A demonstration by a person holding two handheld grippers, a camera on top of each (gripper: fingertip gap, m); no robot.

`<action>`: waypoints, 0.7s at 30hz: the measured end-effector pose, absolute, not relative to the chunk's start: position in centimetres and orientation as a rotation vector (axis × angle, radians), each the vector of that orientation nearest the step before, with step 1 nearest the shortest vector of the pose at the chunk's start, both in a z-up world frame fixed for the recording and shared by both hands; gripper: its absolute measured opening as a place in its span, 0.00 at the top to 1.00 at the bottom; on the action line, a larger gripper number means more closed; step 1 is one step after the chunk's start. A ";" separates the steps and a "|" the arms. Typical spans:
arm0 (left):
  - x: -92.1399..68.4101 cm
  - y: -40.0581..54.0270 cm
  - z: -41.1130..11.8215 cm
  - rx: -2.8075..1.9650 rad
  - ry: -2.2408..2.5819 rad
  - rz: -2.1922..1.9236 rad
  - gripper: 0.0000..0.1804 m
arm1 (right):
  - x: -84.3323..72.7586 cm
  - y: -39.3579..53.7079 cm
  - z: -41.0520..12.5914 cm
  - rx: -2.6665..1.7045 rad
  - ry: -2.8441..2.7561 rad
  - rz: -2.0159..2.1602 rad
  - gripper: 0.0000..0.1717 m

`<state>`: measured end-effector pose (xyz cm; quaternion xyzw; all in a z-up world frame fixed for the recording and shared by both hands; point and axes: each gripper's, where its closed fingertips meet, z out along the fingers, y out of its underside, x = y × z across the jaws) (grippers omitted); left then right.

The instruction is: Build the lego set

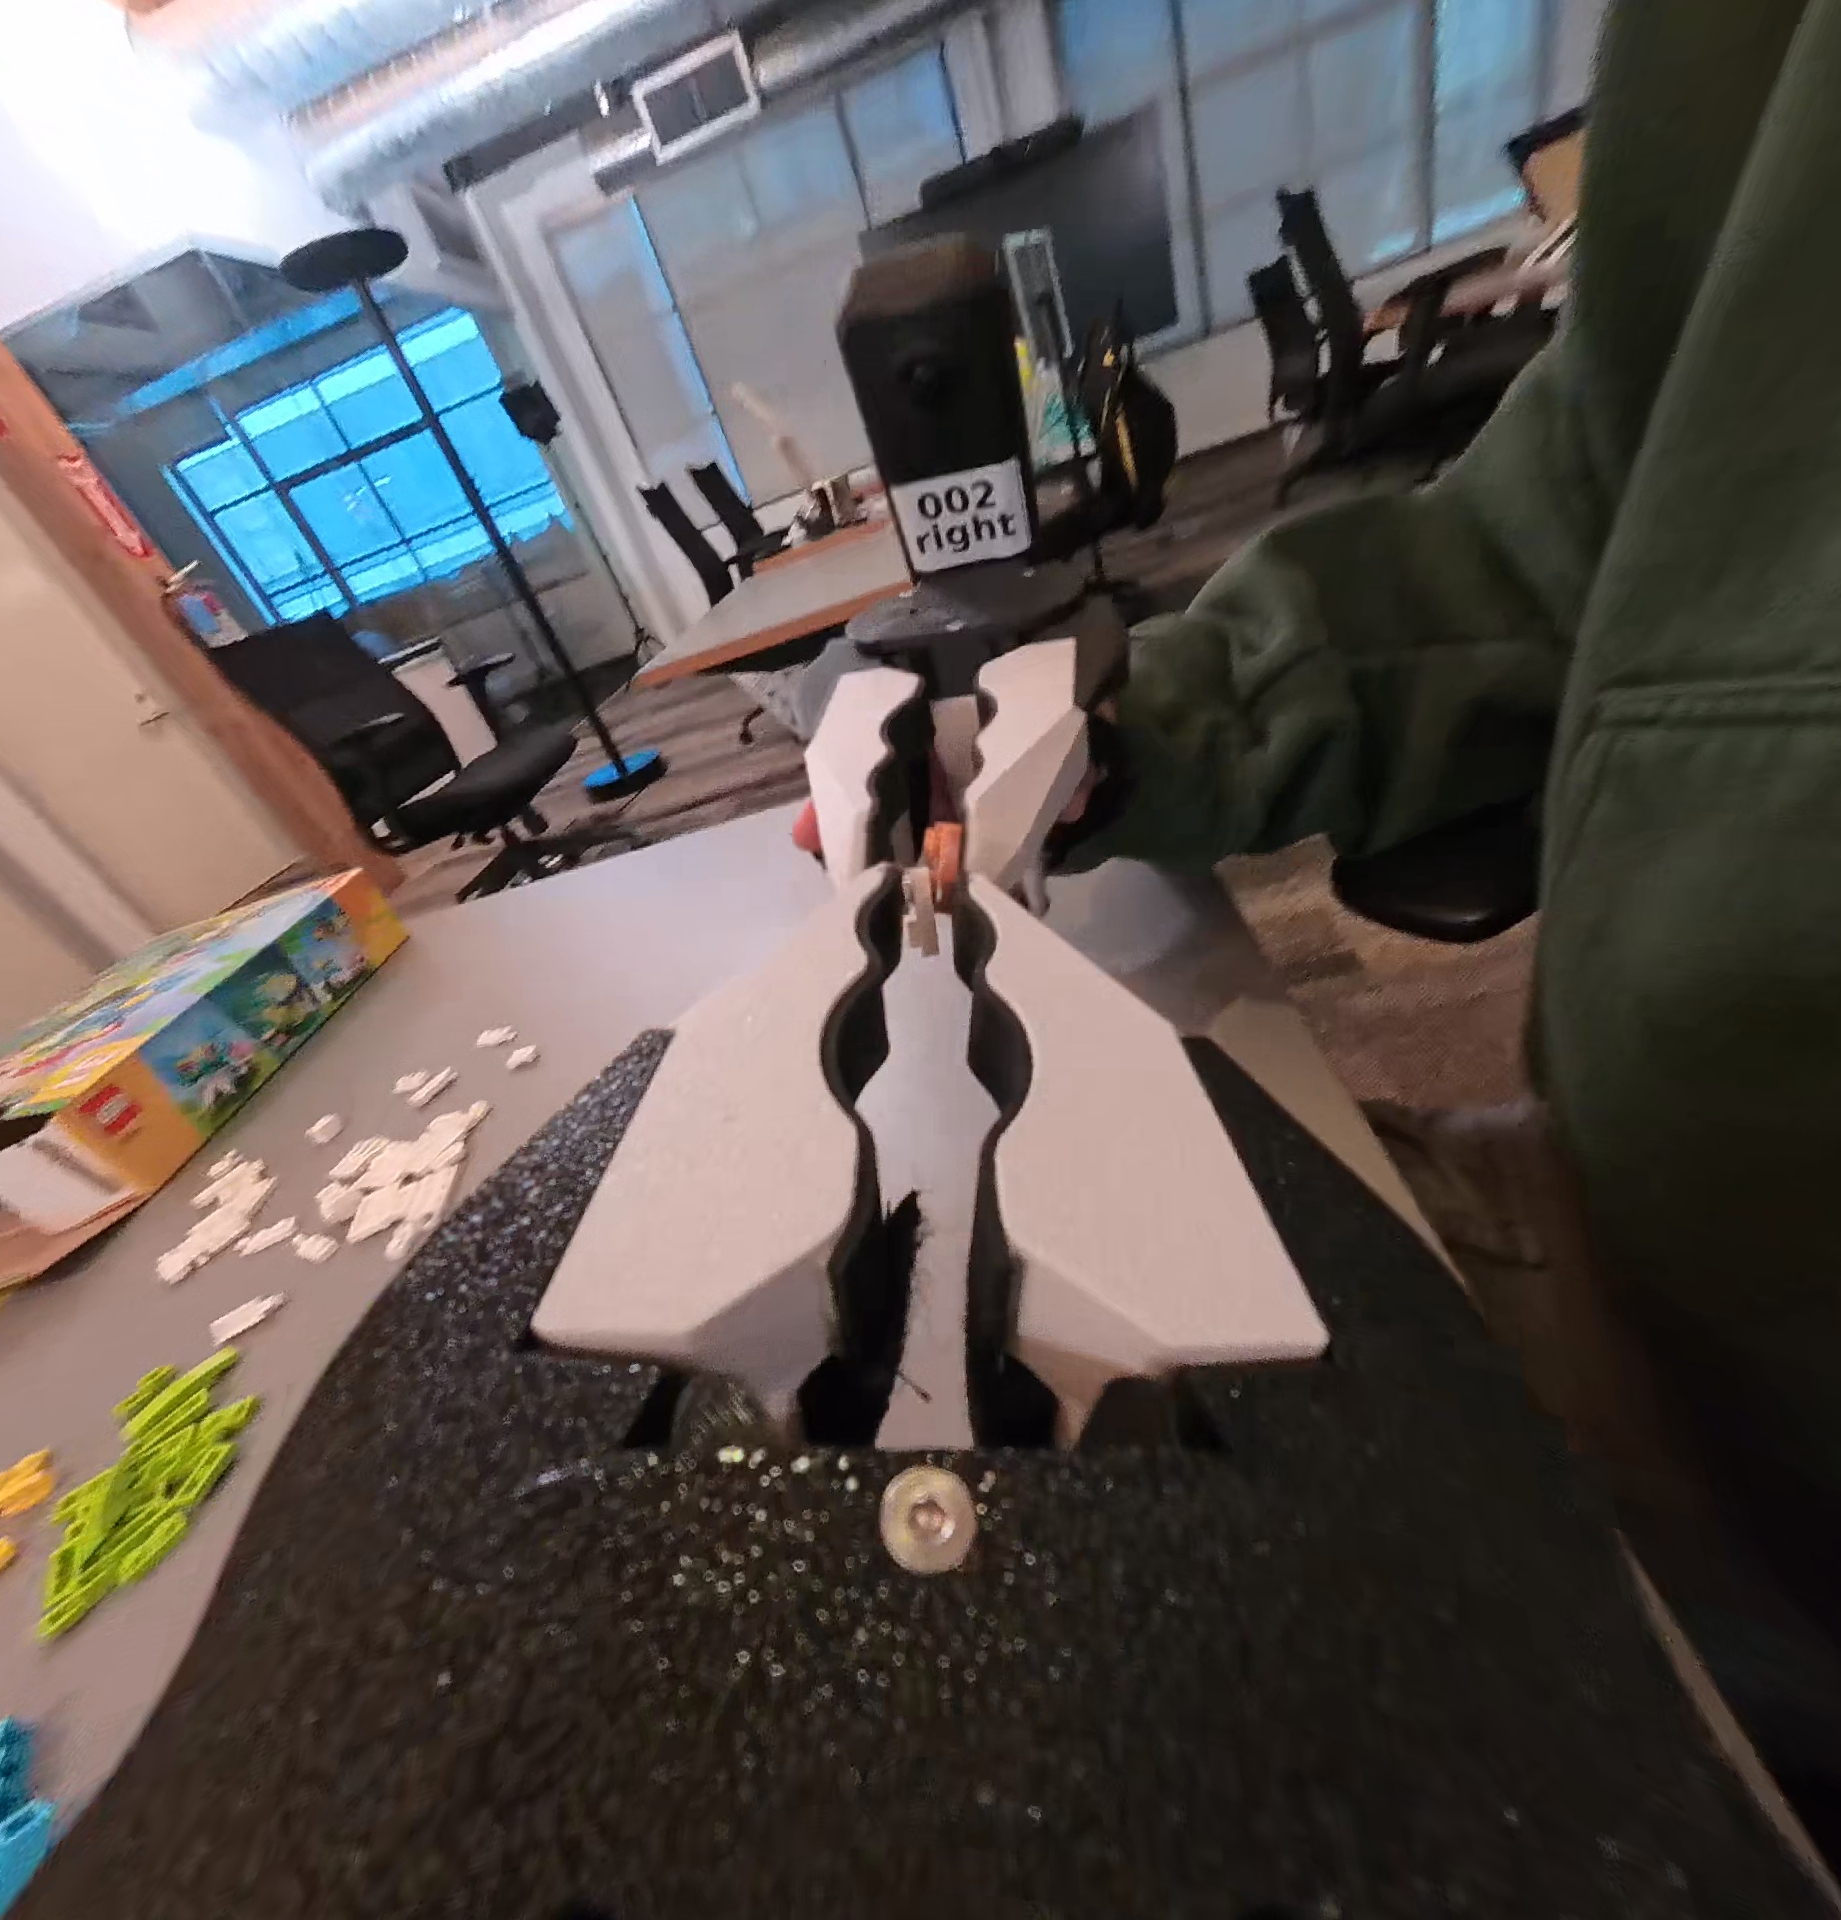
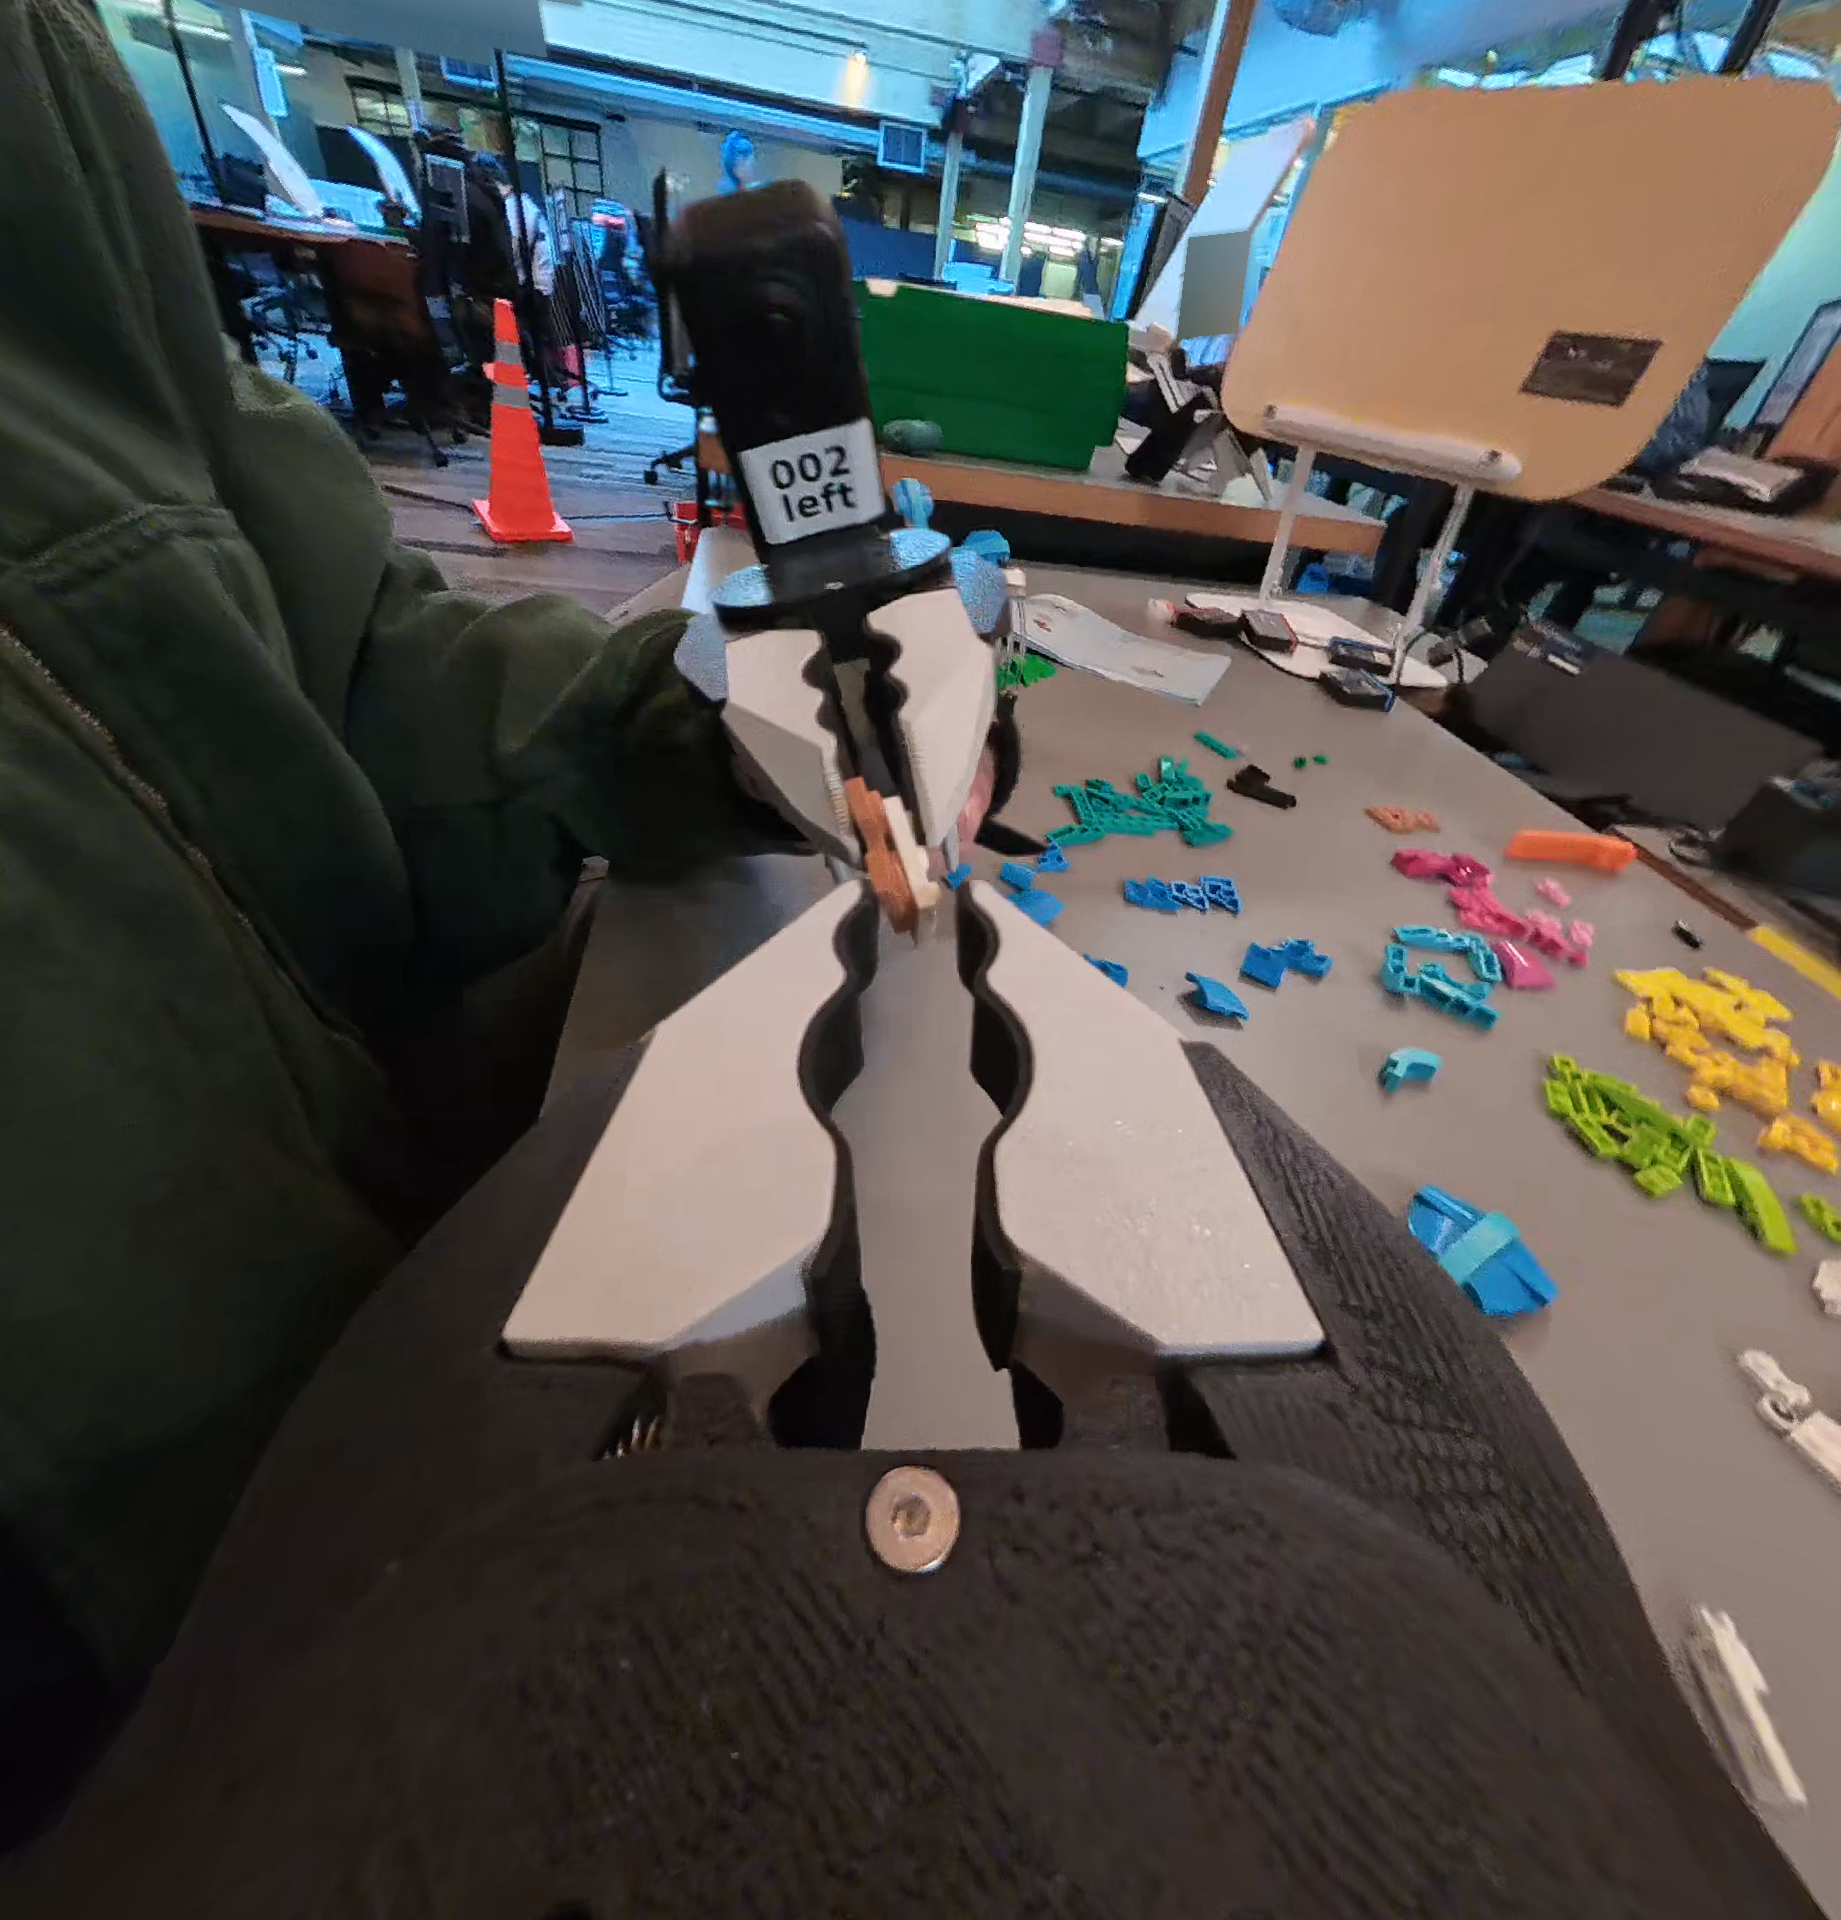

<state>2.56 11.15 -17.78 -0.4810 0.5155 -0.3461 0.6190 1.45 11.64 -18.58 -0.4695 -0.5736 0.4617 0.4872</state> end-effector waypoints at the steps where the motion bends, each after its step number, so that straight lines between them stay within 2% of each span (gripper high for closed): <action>1: 2.6 11.0 -17.7 -1.099 1.184 -0.811 0.96 | 1.4 11.4 -18.5 -1.126 -1.405 1.120 0.94; 18: 1.4 11.0 -19.3 -1.114 1.277 -0.690 0.96 | 0.8 11.6 -19.9 -1.032 -1.589 0.598 0.95; 21: 1.4 11.2 -19.7 -1.143 1.276 -0.663 0.91 | 0.8 11.9 -20.1 -1.036 -1.590 0.573 0.95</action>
